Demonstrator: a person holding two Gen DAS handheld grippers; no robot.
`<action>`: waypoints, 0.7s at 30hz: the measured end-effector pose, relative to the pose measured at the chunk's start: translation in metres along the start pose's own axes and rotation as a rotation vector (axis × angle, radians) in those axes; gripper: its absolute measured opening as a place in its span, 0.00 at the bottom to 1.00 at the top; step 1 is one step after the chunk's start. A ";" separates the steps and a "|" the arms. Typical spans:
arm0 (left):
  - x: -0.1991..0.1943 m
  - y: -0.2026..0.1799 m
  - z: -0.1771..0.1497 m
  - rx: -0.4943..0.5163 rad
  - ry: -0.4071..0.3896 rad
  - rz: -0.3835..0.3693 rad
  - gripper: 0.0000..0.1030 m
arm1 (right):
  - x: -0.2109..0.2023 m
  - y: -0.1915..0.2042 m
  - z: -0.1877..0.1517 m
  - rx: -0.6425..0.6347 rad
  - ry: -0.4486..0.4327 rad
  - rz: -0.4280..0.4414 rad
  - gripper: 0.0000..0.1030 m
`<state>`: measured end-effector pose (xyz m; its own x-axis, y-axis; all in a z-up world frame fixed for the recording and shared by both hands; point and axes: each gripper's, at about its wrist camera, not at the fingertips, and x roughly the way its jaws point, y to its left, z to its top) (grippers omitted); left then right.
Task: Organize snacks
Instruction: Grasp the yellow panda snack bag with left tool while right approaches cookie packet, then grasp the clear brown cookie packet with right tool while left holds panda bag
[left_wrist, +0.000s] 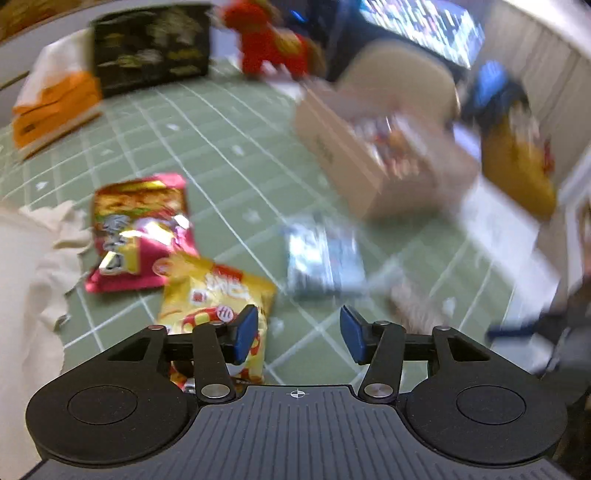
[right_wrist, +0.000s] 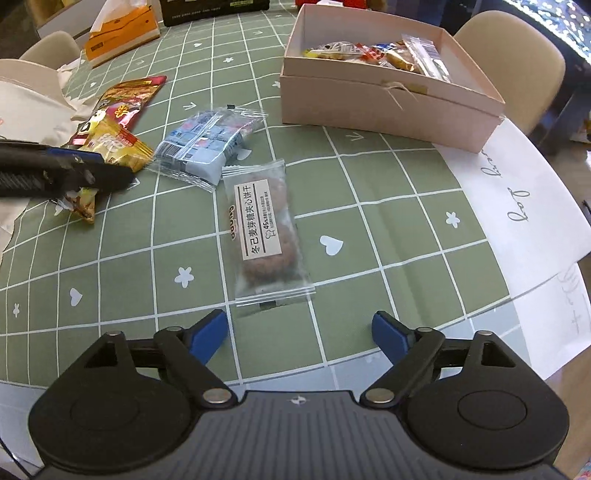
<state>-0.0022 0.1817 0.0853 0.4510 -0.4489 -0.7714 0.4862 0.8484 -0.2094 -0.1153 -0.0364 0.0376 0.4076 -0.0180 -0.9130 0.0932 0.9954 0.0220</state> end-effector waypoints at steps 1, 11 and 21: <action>-0.007 0.008 0.001 -0.041 -0.036 0.018 0.51 | 0.000 -0.001 -0.001 0.003 -0.002 -0.001 0.89; 0.003 0.045 -0.010 -0.113 0.041 0.046 0.54 | 0.004 -0.005 -0.006 0.034 -0.021 -0.020 1.00; 0.028 0.049 -0.001 -0.133 0.073 0.061 0.74 | 0.004 -0.005 -0.011 0.037 -0.050 -0.021 1.00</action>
<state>0.0335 0.2111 0.0527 0.4189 -0.3780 -0.8256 0.3543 0.9052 -0.2347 -0.1243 -0.0401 0.0294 0.4496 -0.0448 -0.8921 0.1351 0.9907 0.0183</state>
